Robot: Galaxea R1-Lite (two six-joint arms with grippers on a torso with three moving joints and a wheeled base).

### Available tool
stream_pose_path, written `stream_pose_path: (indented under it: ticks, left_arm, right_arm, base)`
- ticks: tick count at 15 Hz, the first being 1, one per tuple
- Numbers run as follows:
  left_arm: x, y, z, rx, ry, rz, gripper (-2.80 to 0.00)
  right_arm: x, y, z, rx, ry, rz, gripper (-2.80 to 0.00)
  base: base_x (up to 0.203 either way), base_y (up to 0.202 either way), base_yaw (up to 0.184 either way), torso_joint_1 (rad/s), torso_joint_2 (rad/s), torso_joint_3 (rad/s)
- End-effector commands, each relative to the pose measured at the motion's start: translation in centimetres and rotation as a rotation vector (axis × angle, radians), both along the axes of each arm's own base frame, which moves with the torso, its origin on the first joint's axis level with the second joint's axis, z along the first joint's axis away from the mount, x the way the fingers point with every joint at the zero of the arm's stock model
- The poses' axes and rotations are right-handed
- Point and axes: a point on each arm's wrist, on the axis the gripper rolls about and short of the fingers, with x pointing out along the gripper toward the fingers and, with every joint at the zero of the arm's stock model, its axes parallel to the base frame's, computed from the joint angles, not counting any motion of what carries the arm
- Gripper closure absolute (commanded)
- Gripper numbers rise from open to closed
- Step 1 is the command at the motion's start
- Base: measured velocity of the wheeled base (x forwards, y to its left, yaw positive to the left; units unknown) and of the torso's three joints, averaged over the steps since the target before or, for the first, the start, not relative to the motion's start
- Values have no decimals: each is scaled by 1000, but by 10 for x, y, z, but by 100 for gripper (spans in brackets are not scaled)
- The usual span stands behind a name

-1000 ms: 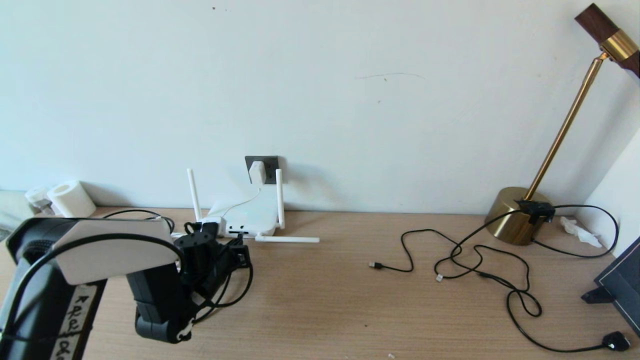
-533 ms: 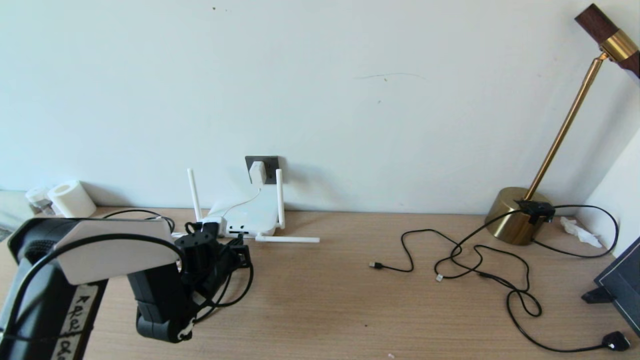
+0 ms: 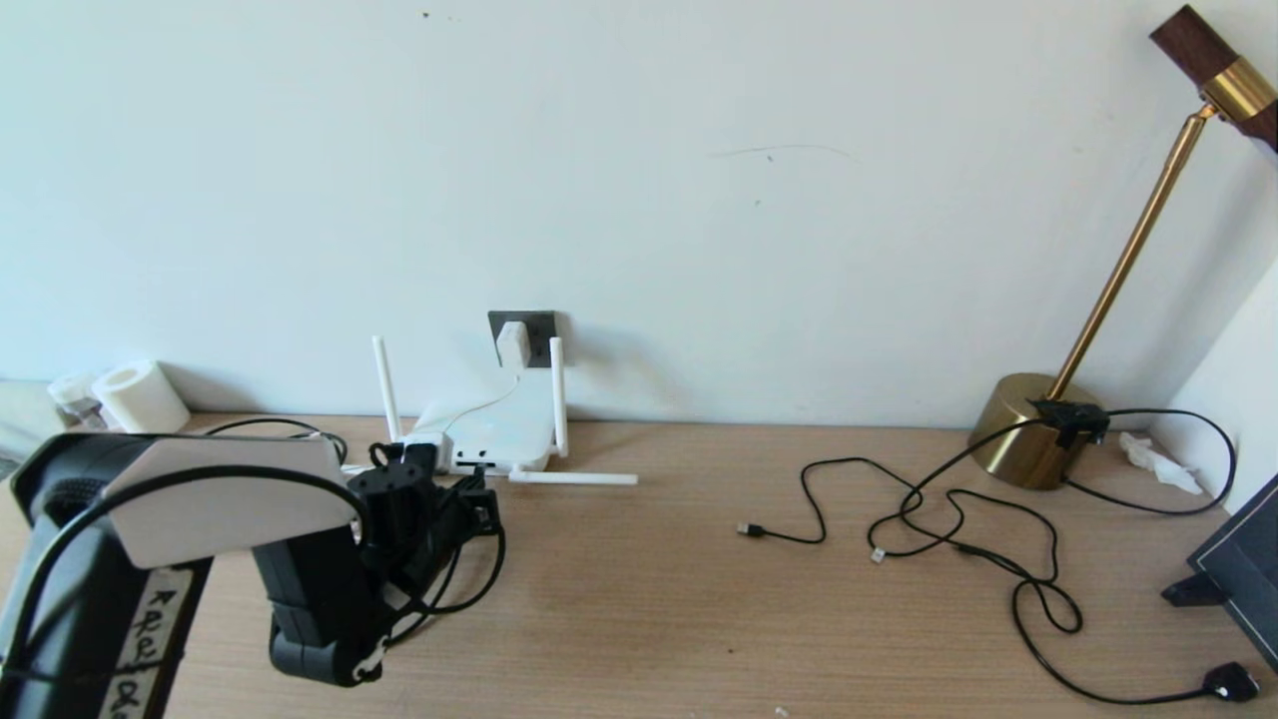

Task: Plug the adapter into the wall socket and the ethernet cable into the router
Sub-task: Plug cable into router interface

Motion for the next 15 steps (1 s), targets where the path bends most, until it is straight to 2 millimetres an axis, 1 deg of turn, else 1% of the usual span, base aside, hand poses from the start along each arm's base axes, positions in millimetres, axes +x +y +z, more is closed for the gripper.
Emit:
stream_pose_path:
  ticks: [1, 15]
  left_arm:
    - [-2, 0, 3, -2, -5, 1, 0]
    - [-5, 0, 3, -1, 3, 2, 0]
  right_arm:
    - [0, 0, 0, 0, 0, 0, -280]
    - [0, 0, 0, 0, 1, 0, -280]
  base:
    - [0, 0, 0, 0, 0, 0]
    - [0, 0, 0, 0, 0, 0]
